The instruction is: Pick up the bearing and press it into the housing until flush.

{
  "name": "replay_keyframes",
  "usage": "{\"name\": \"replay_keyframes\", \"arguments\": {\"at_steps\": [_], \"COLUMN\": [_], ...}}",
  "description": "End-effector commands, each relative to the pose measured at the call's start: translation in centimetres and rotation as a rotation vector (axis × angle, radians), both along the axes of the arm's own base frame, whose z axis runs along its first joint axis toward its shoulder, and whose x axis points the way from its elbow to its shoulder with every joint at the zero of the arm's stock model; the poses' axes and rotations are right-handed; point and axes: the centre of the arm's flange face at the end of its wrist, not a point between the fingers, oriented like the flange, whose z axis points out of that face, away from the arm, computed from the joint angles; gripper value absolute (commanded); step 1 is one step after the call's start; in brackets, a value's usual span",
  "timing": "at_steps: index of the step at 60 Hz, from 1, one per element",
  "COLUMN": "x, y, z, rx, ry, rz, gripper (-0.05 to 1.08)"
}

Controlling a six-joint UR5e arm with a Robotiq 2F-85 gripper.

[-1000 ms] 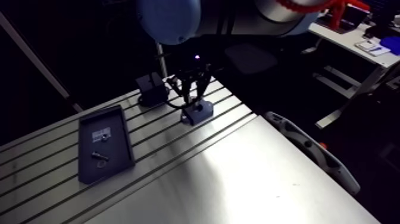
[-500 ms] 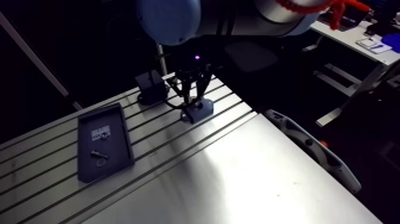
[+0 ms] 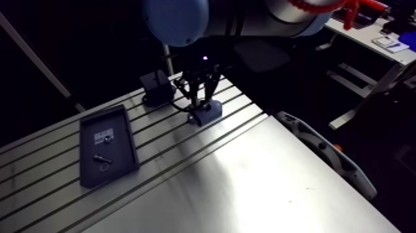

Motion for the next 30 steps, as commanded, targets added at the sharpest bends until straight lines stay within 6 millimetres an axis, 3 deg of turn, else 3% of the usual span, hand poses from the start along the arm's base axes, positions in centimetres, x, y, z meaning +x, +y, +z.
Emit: {"name": "replay_keyframes", "arguments": {"at_steps": [1,30], "x": [-0.02,0.04], "y": [0.01,-0.03], "z": [-0.11,-0.59], "rx": [0.001,-0.004], "ry": [0.0,-0.006], "rz": [0.001,0.001], "gripper": [0.63,0.63]}}
